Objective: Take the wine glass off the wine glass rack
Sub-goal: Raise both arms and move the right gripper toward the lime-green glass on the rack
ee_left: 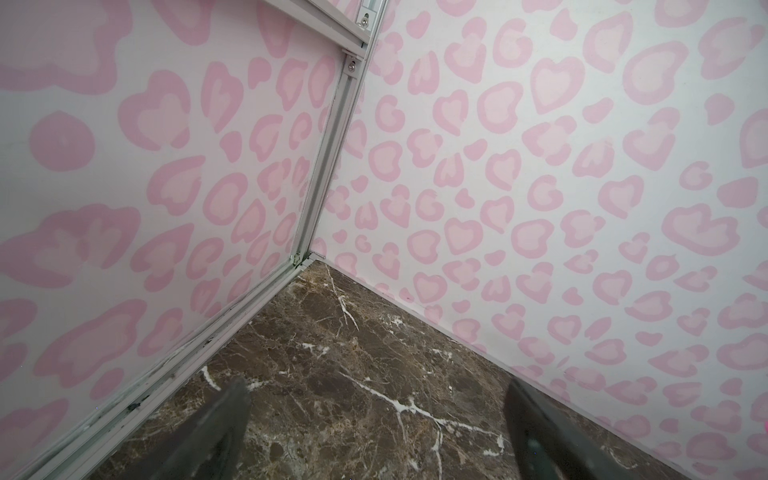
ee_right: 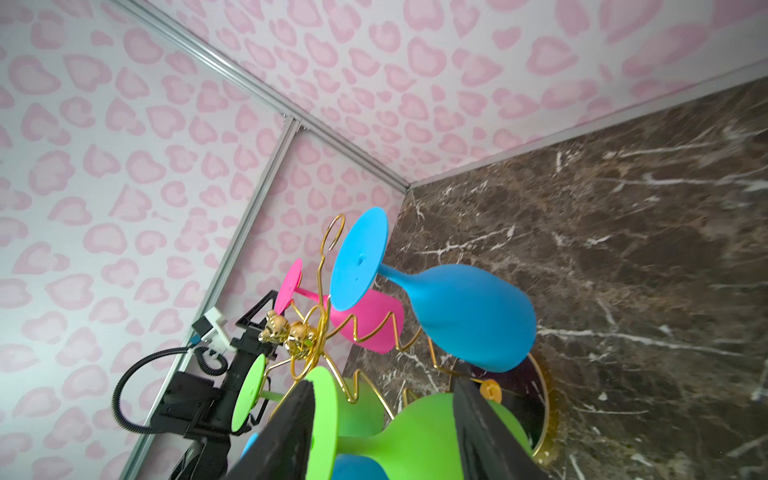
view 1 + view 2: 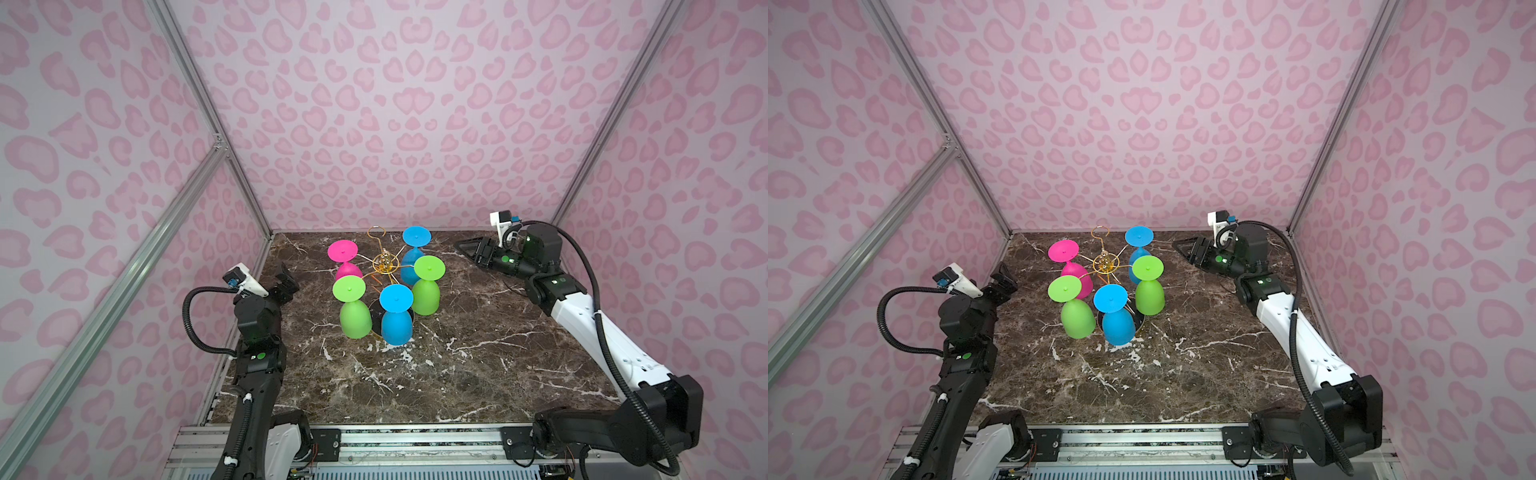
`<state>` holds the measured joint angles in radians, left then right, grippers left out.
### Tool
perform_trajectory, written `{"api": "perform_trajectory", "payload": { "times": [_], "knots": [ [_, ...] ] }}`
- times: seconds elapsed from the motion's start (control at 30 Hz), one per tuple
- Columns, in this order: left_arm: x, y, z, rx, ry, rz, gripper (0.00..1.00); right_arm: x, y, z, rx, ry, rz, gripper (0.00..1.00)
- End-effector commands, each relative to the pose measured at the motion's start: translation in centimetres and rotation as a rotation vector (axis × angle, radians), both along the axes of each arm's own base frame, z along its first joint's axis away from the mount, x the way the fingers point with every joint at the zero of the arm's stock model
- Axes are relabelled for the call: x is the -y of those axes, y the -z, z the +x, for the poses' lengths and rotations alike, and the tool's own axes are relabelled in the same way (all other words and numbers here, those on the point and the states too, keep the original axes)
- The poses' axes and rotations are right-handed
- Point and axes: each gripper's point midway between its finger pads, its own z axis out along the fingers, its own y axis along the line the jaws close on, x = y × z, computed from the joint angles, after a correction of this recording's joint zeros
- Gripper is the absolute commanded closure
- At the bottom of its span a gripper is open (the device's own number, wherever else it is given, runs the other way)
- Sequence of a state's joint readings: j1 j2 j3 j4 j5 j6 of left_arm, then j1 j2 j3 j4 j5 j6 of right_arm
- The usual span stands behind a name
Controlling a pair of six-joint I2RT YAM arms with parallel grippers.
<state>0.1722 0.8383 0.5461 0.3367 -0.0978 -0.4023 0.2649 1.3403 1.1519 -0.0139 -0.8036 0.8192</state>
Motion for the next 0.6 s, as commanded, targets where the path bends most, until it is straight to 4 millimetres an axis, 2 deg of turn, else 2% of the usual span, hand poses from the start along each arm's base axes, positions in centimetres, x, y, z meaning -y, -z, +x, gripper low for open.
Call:
{"api": "perform_trajectory", "payload": {
  "times": [0.0,0.3,0.57],
  "knots": [
    [0.0,-1.1,-0.2,0.030,0.000,-0.001,0.03,-1.2,1.0,-1.0,-0.063,-0.058,0.001,0.45],
    [0.0,-0.9,-0.1,0.024,-0.002,-0.002,0.03,-3.2,1.7,-2.3,-0.107,-0.117,0.024,0.54],
    [0.1,-0.9,-0.1,0.022,0.004,-0.006,0.03,-3.5,1.8,-2.5,-0.128,-0.118,0.049,0.63]
  ]
}}
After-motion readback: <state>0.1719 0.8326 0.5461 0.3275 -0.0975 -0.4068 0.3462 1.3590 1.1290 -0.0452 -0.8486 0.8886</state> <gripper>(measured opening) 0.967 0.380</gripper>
